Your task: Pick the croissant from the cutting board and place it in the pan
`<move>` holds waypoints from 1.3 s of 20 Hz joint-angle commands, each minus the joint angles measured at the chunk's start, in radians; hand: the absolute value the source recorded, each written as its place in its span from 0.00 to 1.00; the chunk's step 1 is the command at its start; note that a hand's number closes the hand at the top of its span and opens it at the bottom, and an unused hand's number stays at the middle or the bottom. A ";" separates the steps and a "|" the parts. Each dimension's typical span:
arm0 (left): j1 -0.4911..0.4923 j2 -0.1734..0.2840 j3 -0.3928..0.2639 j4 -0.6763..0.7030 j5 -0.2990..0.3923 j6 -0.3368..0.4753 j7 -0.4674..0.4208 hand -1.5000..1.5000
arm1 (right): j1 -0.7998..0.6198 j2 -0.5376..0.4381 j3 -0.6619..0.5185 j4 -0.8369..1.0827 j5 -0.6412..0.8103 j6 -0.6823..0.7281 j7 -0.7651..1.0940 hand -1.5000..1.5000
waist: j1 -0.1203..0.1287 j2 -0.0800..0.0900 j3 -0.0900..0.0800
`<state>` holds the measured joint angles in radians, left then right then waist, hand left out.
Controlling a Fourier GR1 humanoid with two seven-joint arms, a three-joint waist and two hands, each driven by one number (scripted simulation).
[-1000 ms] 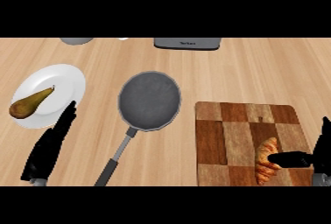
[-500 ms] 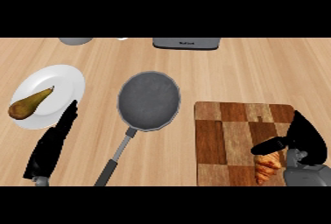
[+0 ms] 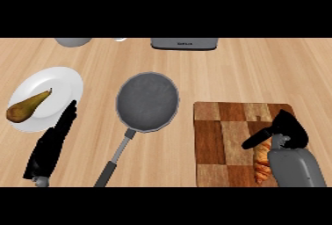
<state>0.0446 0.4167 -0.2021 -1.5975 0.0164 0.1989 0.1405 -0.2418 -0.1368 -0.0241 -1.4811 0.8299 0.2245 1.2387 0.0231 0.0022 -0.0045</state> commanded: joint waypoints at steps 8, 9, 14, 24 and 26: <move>0.008 -0.010 0.011 0.026 -0.014 0.004 -0.020 0.50 | -0.133 0.134 -0.115 0.182 0.140 0.166 0.248 0.00 | -0.009 -0.002 0.001; 0.002 0.017 0.037 0.001 0.016 -0.024 0.003 0.50 | -0.105 0.134 -0.118 0.149 0.152 0.185 0.248 0.00 | -0.019 -0.007 0.001; 0.023 -0.023 0.008 0.033 -0.022 0.005 -0.030 0.50 | -0.130 0.136 -0.155 0.204 0.161 0.190 0.248 0.00 | -0.017 -0.006 0.002; 0.021 -0.016 0.030 -0.007 -0.010 -0.015 -0.005 0.50 | -0.113 0.136 -0.181 0.255 0.162 0.168 0.248 0.00 | -0.013 -0.004 0.004; 0.087 -0.021 0.014 -0.008 -0.016 -0.019 -0.047 0.50 | -0.083 0.137 -0.172 0.229 0.172 0.184 0.248 0.00 | -0.011 -0.007 0.003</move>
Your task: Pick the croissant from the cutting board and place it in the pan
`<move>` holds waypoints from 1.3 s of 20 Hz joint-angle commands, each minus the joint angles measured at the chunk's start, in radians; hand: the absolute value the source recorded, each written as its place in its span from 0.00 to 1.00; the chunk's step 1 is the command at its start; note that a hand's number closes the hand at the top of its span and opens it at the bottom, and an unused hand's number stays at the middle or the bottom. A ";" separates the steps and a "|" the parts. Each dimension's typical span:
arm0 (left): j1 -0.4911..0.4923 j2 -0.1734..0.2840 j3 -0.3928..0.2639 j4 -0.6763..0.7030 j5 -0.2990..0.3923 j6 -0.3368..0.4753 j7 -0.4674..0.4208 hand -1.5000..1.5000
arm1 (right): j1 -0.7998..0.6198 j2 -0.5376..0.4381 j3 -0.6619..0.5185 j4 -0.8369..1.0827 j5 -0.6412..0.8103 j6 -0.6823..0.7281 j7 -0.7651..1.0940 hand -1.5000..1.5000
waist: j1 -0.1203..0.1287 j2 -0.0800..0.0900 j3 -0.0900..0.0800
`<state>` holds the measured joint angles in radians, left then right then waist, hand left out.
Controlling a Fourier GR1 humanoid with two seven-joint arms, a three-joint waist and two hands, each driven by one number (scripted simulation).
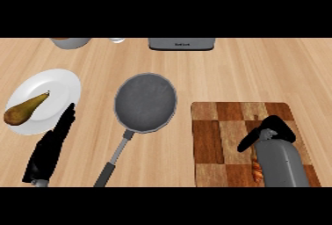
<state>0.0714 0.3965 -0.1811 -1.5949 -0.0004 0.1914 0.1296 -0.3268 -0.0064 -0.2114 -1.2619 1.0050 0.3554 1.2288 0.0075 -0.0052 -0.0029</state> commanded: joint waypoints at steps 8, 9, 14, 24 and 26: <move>0.004 0.013 0.030 -0.001 0.002 -0.030 -0.007 0.50 | 0.032 0.006 0.020 0.031 -0.010 -0.018 0.230 0.00 | 0.002 0.005 0.002; 0.029 -0.014 0.008 0.004 -0.007 -0.022 -0.044 0.50 | 0.040 0.006 0.037 -0.025 -0.012 0.036 0.244 0.00 | -0.004 0.002 0.002; 0.006 -0.010 0.039 -0.001 0.004 -0.034 -0.008 0.50 | 0.069 0.005 0.070 -0.042 -0.027 -0.067 0.213 1.00 | -0.003 0.004 0.002; -0.018 -0.057 0.005 0.030 -0.059 -0.007 0.003 0.50 | 0.157 0.005 0.278 -0.120 -0.130 -0.086 -0.042 1.00 | -0.006 0.003 0.003; 0.005 -0.054 -0.003 -0.022 -0.046 -0.016 0.011 0.50 | 0.195 0.005 0.339 -0.143 -0.131 -0.064 -0.226 1.00 | 0.003 0.000 0.004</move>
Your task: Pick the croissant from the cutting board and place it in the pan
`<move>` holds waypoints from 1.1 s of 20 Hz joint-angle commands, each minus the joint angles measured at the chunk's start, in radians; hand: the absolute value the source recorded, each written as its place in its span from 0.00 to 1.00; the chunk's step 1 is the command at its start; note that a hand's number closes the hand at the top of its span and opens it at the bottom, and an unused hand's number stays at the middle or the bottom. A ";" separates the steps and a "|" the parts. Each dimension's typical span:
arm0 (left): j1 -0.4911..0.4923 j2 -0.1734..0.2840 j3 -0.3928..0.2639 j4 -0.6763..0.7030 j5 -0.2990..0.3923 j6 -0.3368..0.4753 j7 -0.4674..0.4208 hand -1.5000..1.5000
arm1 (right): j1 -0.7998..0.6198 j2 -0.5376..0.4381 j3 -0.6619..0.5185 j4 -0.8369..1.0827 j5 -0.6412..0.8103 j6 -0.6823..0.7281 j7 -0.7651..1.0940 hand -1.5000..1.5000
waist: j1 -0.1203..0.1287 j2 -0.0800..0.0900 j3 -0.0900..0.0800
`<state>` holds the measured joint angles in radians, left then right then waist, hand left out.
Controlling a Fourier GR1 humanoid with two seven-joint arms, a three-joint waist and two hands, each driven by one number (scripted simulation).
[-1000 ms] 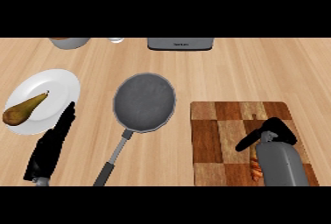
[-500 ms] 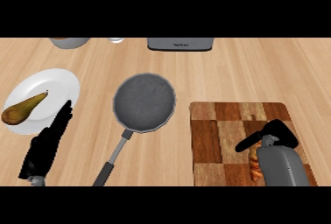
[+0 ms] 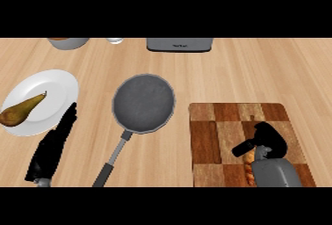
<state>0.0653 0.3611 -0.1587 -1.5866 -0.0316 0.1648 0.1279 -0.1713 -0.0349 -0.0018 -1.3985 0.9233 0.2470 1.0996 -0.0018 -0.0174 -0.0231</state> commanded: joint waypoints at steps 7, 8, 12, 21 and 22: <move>0.000 0.025 0.053 -0.006 0.014 -0.024 0.011 0.50 | 0.204 -0.047 0.347 -0.358 0.158 0.029 -0.118 1.00 | -0.006 0.012 0.022; 0.060 -0.026 -0.016 -0.042 -0.035 0.017 -0.008 0.50 | 0.197 -0.064 0.336 -0.374 0.190 -0.035 -0.142 1.00 | -0.003 0.011 0.023; 0.014 0.024 0.041 -0.029 0.007 -0.024 0.018 0.50 | 0.076 -0.147 0.374 -0.449 0.328 -0.136 -0.231 1.00 | 0.002 0.009 0.023; -0.029 -0.004 0.046 0.017 0.003 -0.056 0.010 0.50 | -0.238 0.029 0.477 -0.414 0.430 -0.087 -0.197 1.00 | 0.012 0.018 0.023; -0.026 -0.031 0.032 0.031 -0.045 -0.006 -0.009 0.50 | -0.221 0.030 0.496 -0.396 0.436 -0.165 -0.223 1.00 | 0.011 0.019 0.023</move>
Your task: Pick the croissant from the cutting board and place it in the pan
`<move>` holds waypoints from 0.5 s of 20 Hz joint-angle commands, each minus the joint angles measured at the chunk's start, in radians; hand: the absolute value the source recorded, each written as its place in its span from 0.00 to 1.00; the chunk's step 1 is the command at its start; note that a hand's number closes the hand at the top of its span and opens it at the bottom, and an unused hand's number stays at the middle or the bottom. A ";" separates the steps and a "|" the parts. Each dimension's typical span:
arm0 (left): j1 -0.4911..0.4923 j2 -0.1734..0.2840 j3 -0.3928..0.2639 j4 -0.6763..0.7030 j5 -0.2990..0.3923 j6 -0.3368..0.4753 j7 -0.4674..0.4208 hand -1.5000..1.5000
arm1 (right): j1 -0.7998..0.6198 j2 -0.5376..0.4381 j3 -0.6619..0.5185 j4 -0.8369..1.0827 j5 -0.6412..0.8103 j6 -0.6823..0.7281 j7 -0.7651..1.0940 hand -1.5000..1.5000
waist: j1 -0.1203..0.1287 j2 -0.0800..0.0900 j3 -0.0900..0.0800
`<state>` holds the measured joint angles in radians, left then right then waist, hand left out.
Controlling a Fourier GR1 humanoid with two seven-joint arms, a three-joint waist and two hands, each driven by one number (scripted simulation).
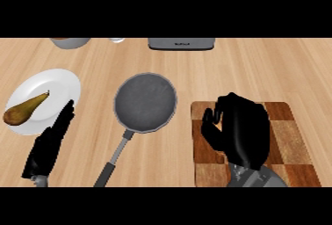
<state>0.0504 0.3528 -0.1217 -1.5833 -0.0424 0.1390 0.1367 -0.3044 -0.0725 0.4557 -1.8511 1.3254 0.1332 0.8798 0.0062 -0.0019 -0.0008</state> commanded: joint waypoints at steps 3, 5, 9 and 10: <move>-0.039 -0.014 -0.002 0.012 -0.018 -0.015 0.017 0.50 | -0.281 0.070 -0.095 0.228 -0.128 -0.090 -0.022 1.00 | 0.015 0.008 0.001; 0.029 -0.003 0.003 -0.047 -0.018 -0.025 0.024 0.50 | -0.282 0.071 -0.075 0.282 -0.173 -0.144 -0.029 1.00 | 0.014 0.004 0.001; 0.021 -0.019 -0.002 -0.044 -0.026 -0.028 0.017 0.50 | -0.409 0.072 -0.017 0.512 -0.297 -0.295 0.034 1.00 | 0.026 0.007 0.001; 0.030 -0.029 -0.021 -0.063 -0.027 -0.031 0.019 0.50 | -0.441 0.072 -0.107 0.612 -0.308 -0.358 -0.054 1.00 | 0.034 0.011 0.001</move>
<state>0.0681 0.3350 -0.1256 -1.6224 -0.0633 0.1187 0.1536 -0.6367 -0.0067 0.4016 -1.4484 1.1063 -0.0963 0.8740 0.0278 0.0044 0.0000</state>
